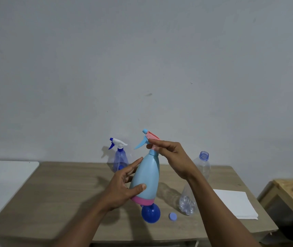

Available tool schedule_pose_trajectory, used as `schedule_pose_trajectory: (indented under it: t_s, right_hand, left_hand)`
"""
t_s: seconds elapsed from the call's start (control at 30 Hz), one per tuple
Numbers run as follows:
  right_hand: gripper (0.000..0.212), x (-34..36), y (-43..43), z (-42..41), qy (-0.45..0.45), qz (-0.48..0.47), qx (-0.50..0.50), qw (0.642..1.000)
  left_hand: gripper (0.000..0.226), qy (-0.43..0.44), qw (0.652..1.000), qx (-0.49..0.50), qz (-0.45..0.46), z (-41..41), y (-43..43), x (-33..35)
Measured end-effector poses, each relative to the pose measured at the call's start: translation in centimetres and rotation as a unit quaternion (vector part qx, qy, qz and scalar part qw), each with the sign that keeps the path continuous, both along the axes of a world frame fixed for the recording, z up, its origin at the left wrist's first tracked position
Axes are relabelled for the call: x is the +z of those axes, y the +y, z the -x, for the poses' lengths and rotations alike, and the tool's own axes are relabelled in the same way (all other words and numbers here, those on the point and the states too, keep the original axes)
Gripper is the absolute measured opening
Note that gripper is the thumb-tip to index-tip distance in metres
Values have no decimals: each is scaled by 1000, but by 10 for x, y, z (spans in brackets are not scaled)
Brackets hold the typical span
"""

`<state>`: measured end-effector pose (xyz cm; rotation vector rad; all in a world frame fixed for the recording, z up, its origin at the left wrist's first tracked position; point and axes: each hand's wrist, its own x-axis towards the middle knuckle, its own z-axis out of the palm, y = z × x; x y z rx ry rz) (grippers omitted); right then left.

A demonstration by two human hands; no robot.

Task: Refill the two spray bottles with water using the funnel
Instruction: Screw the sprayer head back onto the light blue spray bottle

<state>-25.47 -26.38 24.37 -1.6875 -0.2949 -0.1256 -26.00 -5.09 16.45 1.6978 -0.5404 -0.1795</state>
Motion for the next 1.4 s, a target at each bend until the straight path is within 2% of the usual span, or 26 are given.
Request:
schedule_pose_trajectory:
  t_s: [0.13,0.3,0.47,0.57,0.77,0.87,0.93,1.13,1.4]
  right_hand:
    - [33,2,-2,-1,2,-24,10,1000]
    - [31,-2,9,-3,-27,13,-28,999]
    - [42,2,-8,2,38,-24,70,997]
    - [41,-1,-8,2,24,-30,34,999]
    - [34,-8,5,3,-40,24,-57,997]
    - [34,-10,8,4,-48,51,-69,995]
    - [33,-8,6,5,-38,56,-53,996]
    - [45,5,-17,10,46,3,90,995]
    - [40,-11,-6,6,-13,18,-5,1000]
  left_hand:
    - [83,-15,1000,3,-7,-2,3,4]
    - [83,-8,1000,-1,1,2,1,2]
    - [82,-7,1000,-5,-4,0,4,3]
    - [81,-10,1000,-9,-7,-2,5,3]
    - [83,0,1000,-20,0,4,-3,1]
    - [85,10,1000,-15,7,7,-4,-1]
    - [84,16,1000,-16,14,6,-2,1]
    - [81,54,997,-59,16,-2,7,6]
    - [81,38,998,-43,18,5,4,-1]
